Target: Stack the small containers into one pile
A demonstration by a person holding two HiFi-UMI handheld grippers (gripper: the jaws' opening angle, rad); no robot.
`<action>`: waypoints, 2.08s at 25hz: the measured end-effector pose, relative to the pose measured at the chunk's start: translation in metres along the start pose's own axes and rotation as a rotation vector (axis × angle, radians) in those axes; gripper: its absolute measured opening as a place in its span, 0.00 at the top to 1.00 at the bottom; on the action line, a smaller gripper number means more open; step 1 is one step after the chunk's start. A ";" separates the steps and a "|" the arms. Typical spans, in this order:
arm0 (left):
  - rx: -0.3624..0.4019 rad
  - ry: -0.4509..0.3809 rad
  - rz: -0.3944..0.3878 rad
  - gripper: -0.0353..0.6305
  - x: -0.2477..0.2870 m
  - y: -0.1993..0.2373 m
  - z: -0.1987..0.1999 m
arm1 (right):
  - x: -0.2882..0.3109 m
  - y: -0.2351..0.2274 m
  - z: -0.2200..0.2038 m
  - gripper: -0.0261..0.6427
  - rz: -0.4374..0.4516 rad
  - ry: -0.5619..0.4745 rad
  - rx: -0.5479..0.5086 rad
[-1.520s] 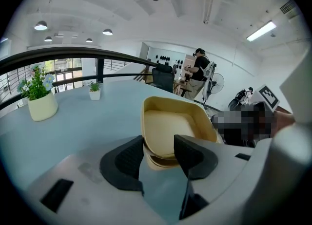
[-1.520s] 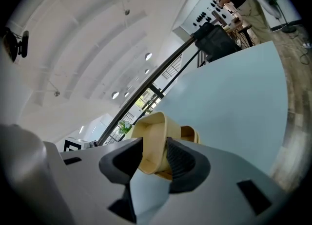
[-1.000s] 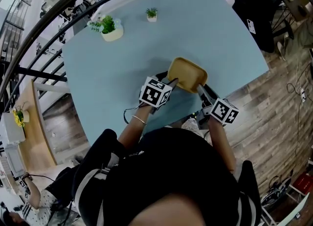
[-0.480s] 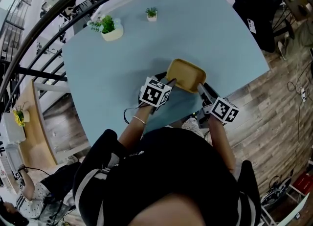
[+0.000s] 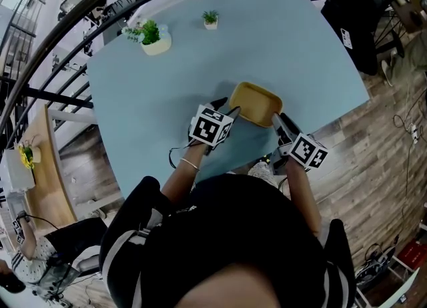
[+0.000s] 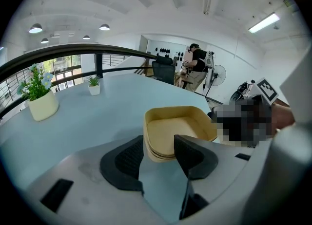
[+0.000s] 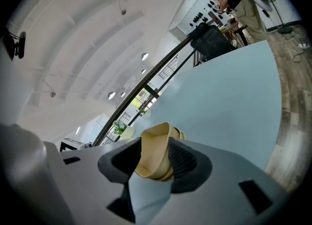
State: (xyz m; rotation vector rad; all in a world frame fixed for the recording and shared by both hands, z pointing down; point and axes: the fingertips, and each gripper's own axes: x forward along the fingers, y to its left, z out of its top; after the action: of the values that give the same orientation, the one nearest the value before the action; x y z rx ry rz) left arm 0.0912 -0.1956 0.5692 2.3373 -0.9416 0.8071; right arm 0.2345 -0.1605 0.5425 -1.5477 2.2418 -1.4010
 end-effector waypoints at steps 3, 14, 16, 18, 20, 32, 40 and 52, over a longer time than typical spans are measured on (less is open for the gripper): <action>-0.001 -0.006 0.003 0.65 -0.002 0.001 0.000 | -0.002 -0.001 0.002 0.70 0.000 -0.006 0.000; -0.002 -0.086 0.034 0.66 -0.011 0.003 0.018 | -0.004 0.007 0.019 0.70 0.016 -0.030 -0.107; -0.004 -0.122 0.026 0.66 -0.015 0.002 0.025 | -0.003 0.015 0.022 0.71 0.027 -0.038 -0.139; -0.004 -0.163 0.018 0.69 -0.021 0.000 0.032 | -0.003 0.022 0.025 0.74 0.040 -0.056 -0.173; -0.002 -0.207 0.016 0.75 -0.027 -0.001 0.041 | -0.003 0.031 0.030 0.76 0.054 -0.074 -0.213; 0.068 -0.373 0.034 0.89 -0.059 -0.005 0.078 | -0.007 0.077 0.062 0.94 0.111 -0.198 -0.459; 0.092 -0.424 0.048 0.90 -0.069 -0.006 0.088 | -0.010 0.086 0.071 0.96 0.127 -0.248 -0.501; 0.088 -0.446 0.077 0.90 -0.074 -0.003 0.090 | -0.003 0.092 0.067 0.96 0.148 -0.231 -0.513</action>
State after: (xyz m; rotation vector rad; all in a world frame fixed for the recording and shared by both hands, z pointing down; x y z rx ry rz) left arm 0.0801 -0.2165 0.4552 2.6292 -1.2025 0.3606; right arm 0.2060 -0.1934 0.4373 -1.5210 2.6218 -0.5944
